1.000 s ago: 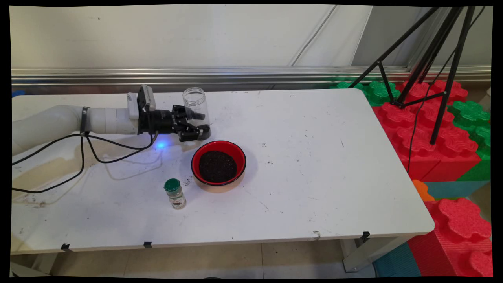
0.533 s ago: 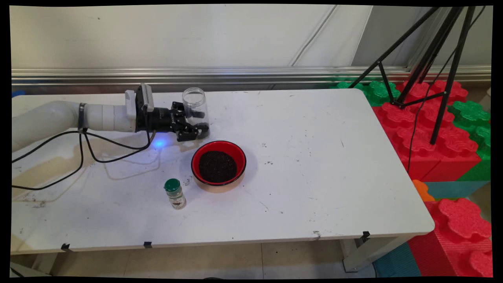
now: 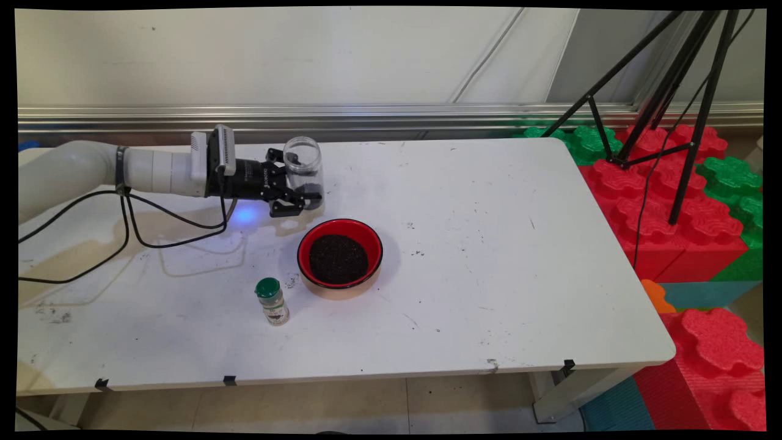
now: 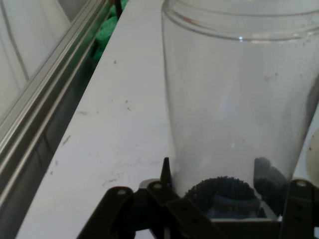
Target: Pour the black seasoning powder in the red bowl
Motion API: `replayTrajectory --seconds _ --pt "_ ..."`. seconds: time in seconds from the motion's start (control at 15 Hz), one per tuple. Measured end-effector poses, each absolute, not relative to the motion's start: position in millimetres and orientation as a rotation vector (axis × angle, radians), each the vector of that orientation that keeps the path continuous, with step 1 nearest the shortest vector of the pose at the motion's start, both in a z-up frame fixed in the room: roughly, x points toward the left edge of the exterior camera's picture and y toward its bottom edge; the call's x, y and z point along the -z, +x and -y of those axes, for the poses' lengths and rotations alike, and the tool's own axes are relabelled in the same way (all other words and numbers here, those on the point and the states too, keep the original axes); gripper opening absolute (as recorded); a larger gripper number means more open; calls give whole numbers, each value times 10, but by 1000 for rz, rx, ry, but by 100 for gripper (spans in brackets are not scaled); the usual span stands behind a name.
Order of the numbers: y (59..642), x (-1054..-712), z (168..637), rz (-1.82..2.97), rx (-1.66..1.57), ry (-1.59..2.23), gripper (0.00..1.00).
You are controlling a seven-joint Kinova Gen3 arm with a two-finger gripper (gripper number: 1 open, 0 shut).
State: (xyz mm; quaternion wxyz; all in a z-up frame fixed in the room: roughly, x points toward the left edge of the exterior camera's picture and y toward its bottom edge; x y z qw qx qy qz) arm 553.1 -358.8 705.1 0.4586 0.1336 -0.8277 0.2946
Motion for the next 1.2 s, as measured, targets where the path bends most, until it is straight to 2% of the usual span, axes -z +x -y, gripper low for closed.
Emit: replayTrajectory --seconds 1.2 --pt "5327 -7306 3691 2267 -944 -173 0"
